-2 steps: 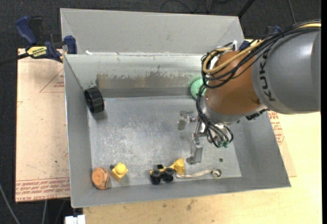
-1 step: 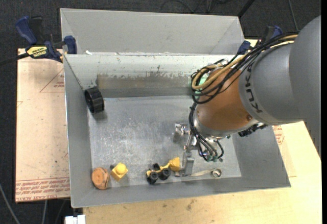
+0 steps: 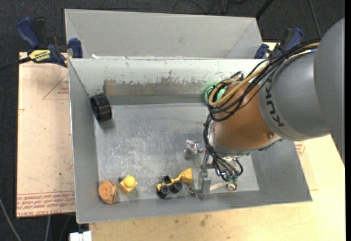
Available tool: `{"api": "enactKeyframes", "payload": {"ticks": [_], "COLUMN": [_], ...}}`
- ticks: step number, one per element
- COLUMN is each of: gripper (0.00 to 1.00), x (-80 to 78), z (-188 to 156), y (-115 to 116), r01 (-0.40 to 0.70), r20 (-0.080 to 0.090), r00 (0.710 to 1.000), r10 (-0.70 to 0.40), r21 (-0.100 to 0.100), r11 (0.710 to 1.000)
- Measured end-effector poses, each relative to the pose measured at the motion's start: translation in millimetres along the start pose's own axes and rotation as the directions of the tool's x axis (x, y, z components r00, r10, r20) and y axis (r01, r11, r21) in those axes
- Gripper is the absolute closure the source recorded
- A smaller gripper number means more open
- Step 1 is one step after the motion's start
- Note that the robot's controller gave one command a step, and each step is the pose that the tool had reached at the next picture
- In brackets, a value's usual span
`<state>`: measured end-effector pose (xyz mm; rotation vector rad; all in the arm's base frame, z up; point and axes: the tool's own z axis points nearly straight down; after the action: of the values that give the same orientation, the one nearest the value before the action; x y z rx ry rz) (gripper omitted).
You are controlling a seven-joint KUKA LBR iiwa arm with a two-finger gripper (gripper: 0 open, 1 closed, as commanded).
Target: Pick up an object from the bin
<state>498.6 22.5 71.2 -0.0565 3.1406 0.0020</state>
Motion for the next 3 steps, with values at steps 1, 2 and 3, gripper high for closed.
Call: {"api": "enactKeyframes", "payload": {"ticks": [1, 2, 3], "gripper": [0.0, 0.0, 1.0], "x": [11.9, 8.0, 6.0], "z": [0, 0, 0], "y": [32, 44, 68], "r01": [-0.051, 0.138, -0.071], "r20": [0.008, 0.011, 0.004], "r00": [0.999, 0.99, 0.997], "r10": [0.051, -0.138, 0.071], "r21": [0.0, 0.0, -0.001], "r11": [0.999, 0.991, 0.997]}}
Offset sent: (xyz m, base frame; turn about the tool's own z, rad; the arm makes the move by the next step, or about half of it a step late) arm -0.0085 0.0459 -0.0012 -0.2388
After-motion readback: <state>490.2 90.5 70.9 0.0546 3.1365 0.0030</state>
